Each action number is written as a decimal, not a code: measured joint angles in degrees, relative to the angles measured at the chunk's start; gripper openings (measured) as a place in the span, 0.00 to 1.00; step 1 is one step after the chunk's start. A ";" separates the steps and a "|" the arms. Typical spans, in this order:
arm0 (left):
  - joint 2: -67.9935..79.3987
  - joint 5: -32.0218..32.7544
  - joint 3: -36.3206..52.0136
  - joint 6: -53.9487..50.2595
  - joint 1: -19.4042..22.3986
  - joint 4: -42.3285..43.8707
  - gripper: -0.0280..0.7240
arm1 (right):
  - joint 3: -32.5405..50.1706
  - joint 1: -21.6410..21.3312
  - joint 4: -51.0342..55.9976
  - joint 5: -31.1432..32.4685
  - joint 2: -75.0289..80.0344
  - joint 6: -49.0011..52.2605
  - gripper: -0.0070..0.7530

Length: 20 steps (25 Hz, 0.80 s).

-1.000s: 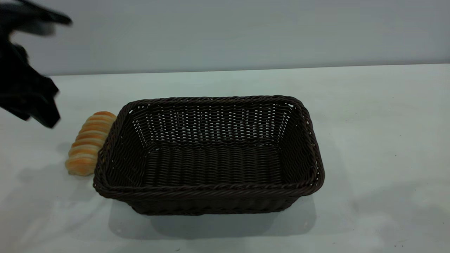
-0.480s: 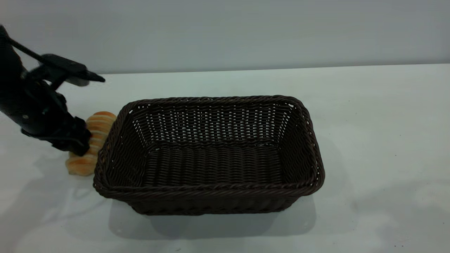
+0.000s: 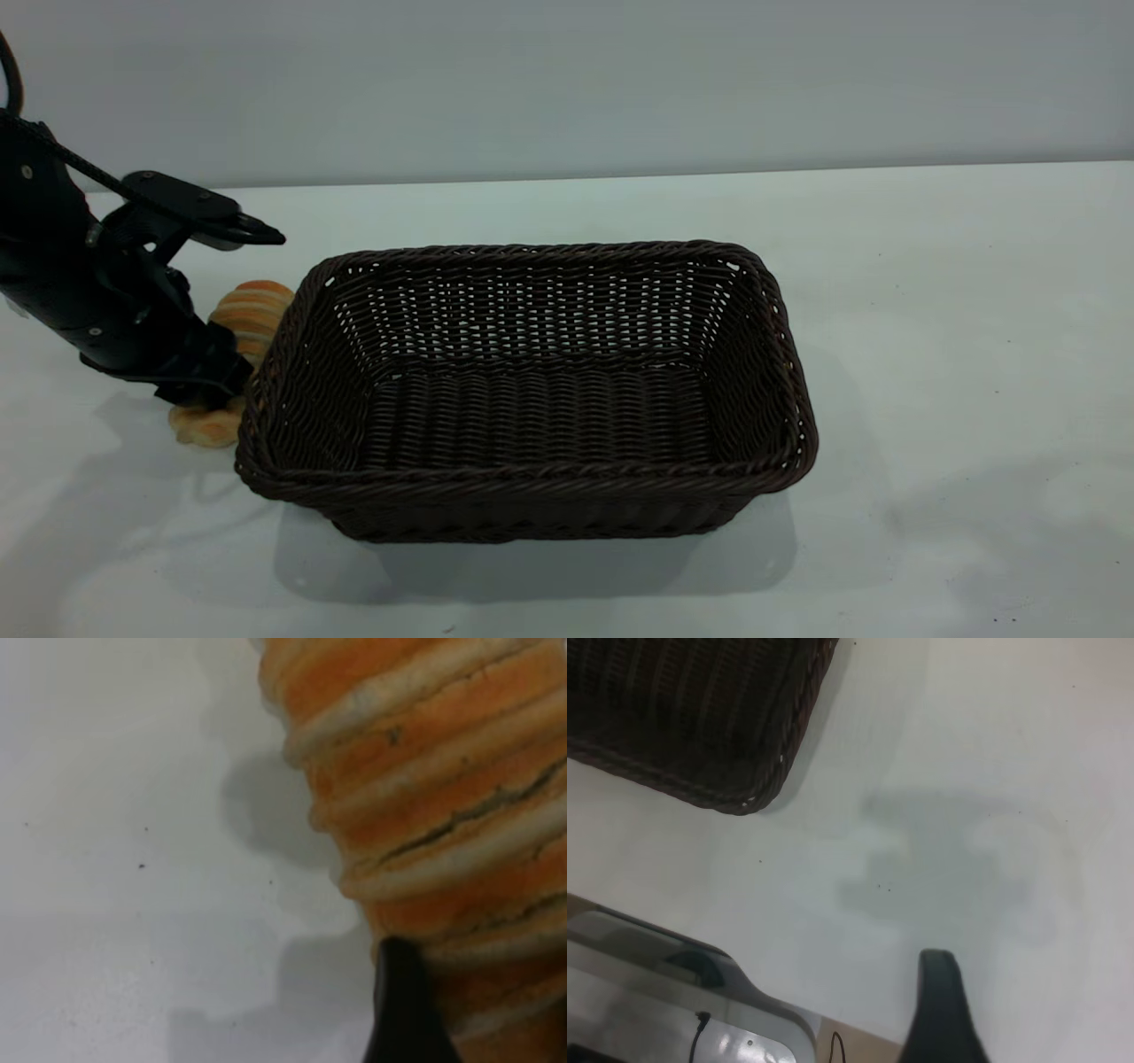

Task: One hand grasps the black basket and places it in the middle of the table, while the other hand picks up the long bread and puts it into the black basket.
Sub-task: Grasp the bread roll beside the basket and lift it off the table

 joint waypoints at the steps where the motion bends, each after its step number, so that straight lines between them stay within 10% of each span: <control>1: 0.00 0.05 0.00 -0.12 0.00 -0.08 0.63 | 0.00 0.00 0.04 0.00 0.00 0.00 0.75; 8: 0.00 1.78 -0.26 -5.42 -0.32 -0.33 0.15 | 0.00 0.00 0.04 0.00 0.00 0.00 0.75; 20: -18.73 12.13 0.07 -7.37 -2.10 -0.33 0.12 | 0.00 0.00 0.04 0.00 0.00 0.00 0.75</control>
